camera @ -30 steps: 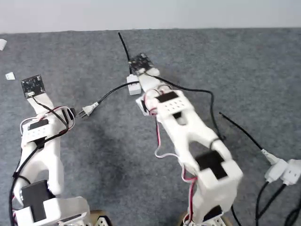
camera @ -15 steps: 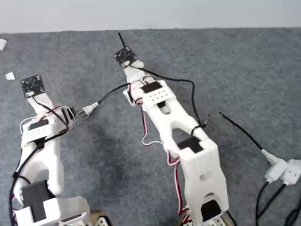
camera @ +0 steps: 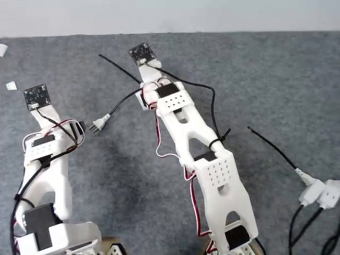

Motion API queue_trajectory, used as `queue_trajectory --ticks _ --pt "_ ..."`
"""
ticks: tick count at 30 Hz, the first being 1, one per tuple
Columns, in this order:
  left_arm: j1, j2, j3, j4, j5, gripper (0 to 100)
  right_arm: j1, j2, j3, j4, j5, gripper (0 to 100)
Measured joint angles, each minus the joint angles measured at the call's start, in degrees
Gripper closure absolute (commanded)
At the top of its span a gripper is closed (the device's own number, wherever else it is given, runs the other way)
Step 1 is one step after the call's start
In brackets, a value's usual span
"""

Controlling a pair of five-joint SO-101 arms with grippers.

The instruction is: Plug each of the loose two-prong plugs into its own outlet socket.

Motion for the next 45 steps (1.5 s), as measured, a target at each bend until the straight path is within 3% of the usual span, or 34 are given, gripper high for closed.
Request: queue_trajectory --ticks 11,15,17,23,32,39,45 --pt "0.0 0.0 0.0 0.0 0.0 74 -0.09 12.4 -11.34 0.0 0.0 75.9" --pt "0.0 0.0 0.0 0.0 0.0 74 -0.18 15.65 -16.44 2.2 0.0 96.9" --pt "0.0 0.0 0.0 0.0 0.0 74 -0.18 16.62 -19.34 4.66 0.35 97.3" --pt "0.0 0.0 0.0 0.0 0.0 74 -0.53 17.41 -28.13 19.87 4.22 99.1" --pt "0.0 0.0 0.0 0.0 0.0 74 -3.78 17.41 -49.67 49.14 1.67 99.1" --pt "0.0 0.0 0.0 0.0 0.0 74 -4.13 16.44 -43.96 50.81 -2.81 99.1" --pt "0.0 0.0 0.0 -0.35 0.0 74 -4.13 6.24 -34.2 50.81 -5.36 99.1"
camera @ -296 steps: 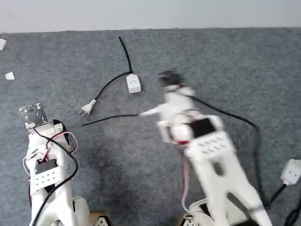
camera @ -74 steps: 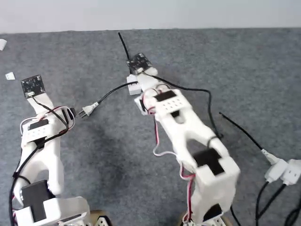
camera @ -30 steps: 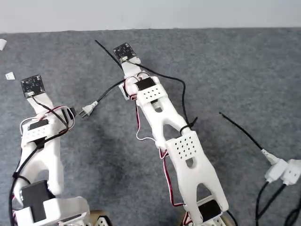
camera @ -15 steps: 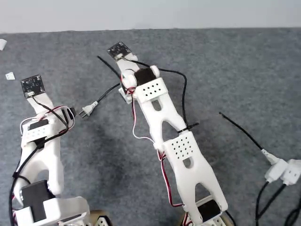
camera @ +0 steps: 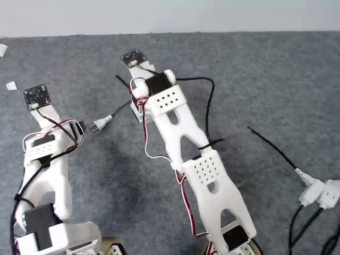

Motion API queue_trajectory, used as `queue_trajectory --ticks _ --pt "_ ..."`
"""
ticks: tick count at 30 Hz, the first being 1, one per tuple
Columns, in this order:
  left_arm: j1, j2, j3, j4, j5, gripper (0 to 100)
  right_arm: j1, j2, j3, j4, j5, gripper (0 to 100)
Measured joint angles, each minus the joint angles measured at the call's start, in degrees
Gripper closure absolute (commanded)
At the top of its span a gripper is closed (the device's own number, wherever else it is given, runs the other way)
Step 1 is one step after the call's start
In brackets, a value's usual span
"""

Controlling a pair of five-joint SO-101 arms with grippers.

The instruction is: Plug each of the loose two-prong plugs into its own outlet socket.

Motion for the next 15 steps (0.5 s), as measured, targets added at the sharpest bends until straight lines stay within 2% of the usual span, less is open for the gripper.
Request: queue_trajectory --ticks 9,15 --pt "0.0 0.0 0.0 -1.58 0.0 74 0.09 -21.98 27.87 0.0 -0.53 99.1" --pt "0.0 0.0 0.0 -1.76 0.0 74 0.97 -30.51 50.02 -0.88 1.05 99.1"
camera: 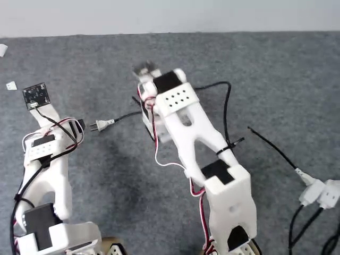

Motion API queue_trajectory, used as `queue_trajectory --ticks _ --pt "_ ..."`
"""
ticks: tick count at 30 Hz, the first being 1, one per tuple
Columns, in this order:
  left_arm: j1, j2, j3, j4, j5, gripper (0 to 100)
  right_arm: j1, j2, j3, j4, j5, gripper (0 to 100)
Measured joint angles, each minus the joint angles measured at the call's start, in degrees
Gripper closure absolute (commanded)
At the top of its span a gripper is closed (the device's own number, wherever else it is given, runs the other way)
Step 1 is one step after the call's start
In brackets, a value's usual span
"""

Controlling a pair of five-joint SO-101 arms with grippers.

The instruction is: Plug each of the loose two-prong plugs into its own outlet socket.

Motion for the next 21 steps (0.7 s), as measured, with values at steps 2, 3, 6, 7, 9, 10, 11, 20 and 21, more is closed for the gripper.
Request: queue_trajectory --ticks 2,3,6,7,9,10,11,20,21 --pt "0.0 0.0 0.0 0.0 0.0 74 0.35 -1.93 8.44 -3.6 0.44 99.0" --pt "0.0 0.0 0.0 0.0 0.0 74 0.62 -2.99 13.27 -6.42 0.79 98.9" --pt "0.0 0.0 0.0 0.0 0.0 74 1.23 -5.27 26.99 -16.7 3.08 97.3" --pt "0.0 0.0 0.0 0.0 0.0 74 1.41 -5.89 30.86 -20.13 3.96 95.0" --pt "0.0 0.0 0.0 0.0 0.0 74 1.58 -6.95 35.78 -24.35 4.84 87.9" --pt "0.0 0.0 0.0 0.0 0.0 74 1.67 -7.38 36.66 -24.88 5.19 84.1" --pt "0.0 0.0 0.0 0.0 0.0 74 1.67 -7.82 37.01 -24.88 5.27 80.8" --pt "0.0 0.0 0.0 0.0 0.0 74 1.85 -15.3 37.98 -24.0 5.71 80.5" --pt "0.0 0.0 0.0 0.0 0.0 74 2.2 -17.14 38.24 -23.38 5.71 80.7"
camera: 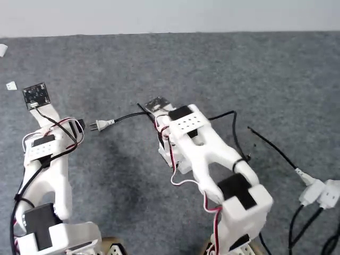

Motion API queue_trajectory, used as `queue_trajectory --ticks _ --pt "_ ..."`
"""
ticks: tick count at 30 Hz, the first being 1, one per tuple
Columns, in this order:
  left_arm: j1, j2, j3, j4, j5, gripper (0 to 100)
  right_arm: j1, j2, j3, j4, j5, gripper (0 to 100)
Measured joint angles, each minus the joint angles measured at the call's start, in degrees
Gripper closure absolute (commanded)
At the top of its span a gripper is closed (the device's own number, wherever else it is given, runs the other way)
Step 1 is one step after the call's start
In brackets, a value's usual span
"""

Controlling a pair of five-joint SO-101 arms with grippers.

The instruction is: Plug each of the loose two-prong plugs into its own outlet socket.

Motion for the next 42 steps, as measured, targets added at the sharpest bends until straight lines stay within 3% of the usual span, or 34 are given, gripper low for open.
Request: queue_trajectory --ticks 6,10,15,21,28,34,39,42 --pt "0.0 0.0 0.0 0.0 0.0 74 5.89 -12.84 7.12 0.97 2.2 82.4" --pt "0.0 0.0 0.0 0.0 0.0 74 8.35 -20.92 15.65 -1.23 4.4 98.9" --pt "0.0 0.0 0.0 0.0 0.0 74 7.47 -26.02 29.54 -12.84 5.98 98.9" --pt "0.0 0.0 0.0 0.0 0.0 74 7.12 -24.09 31.03 -20.13 3.25 98.6" --pt "0.0 0.0 0.0 0.0 0.0 74 10.02 -20.75 30.77 -21.8 -0.7 96.6" --pt "0.0 0.0 0.0 0.0 0.0 74 8.35 -22.51 31.03 -22.33 -0.88 96.9" --pt "0.0 0.0 0.0 0.0 0.0 74 1.05 -32.0 39.38 -28.31 6.77 96.5" --pt "0.0 0.0 0.0 0.0 0.0 74 0.79 -37.19 46.15 -34.2 10.9 96.4"
